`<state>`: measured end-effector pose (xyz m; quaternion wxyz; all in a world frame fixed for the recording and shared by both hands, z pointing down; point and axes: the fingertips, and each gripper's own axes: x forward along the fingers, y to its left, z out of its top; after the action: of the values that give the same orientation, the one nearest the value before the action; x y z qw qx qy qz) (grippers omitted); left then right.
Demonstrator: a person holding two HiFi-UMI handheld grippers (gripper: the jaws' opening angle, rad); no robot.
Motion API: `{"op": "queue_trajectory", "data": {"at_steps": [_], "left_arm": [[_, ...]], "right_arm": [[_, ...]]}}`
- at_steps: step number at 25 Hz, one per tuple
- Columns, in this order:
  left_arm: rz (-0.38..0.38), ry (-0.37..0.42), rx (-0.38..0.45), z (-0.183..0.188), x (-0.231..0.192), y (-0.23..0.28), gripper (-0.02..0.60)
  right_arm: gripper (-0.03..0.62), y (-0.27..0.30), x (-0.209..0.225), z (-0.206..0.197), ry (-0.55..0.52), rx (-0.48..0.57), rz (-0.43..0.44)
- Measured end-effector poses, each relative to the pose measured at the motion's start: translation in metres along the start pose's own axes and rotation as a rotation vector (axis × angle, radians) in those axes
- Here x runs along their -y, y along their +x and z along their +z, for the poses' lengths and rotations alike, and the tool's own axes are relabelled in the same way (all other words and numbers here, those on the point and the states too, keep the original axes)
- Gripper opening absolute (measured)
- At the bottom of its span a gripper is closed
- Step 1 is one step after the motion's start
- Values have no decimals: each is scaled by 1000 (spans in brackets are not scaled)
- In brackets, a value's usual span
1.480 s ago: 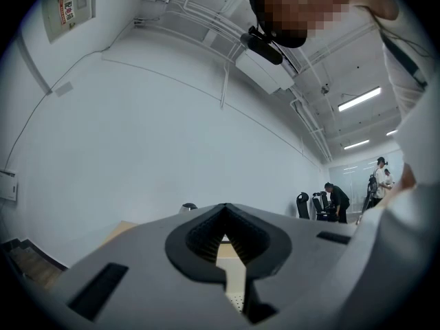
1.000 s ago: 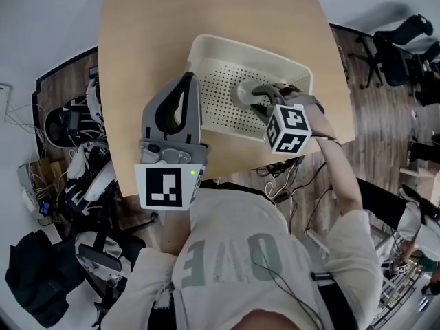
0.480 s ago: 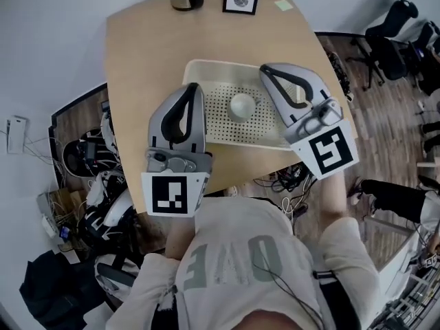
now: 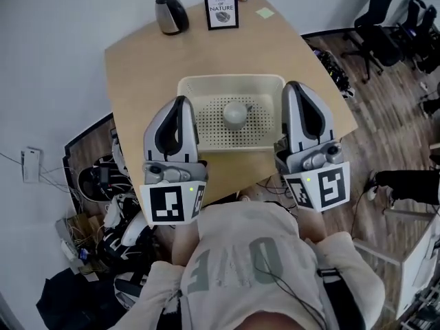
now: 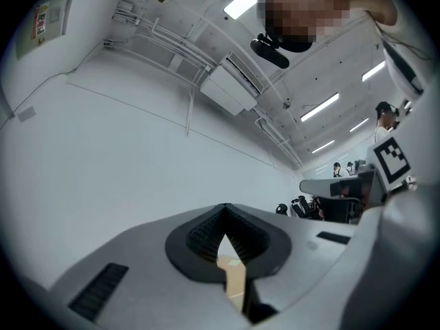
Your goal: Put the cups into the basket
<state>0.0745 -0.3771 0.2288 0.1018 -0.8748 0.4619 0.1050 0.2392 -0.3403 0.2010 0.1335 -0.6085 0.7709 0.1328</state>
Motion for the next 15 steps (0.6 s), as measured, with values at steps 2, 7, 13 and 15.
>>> {"op": "queue_trajectory", "data": {"at_steps": [2,7,13,15], "left_arm": [[-3,5,7,5,4,-1,8],[-13,5,4,6,14,1,7],[-20,6,9,6,17,3,8],[-19,5,11,6,17,4,8]], "right_arm": [[-3,-8,-6,-6,4,-22,4],[-2,-16,-7,-15,4,-51,-14],[-2,-18,-4,-17,0,-52,-26],[-3,-18,-4,-18,-13,-53,-24]]}}
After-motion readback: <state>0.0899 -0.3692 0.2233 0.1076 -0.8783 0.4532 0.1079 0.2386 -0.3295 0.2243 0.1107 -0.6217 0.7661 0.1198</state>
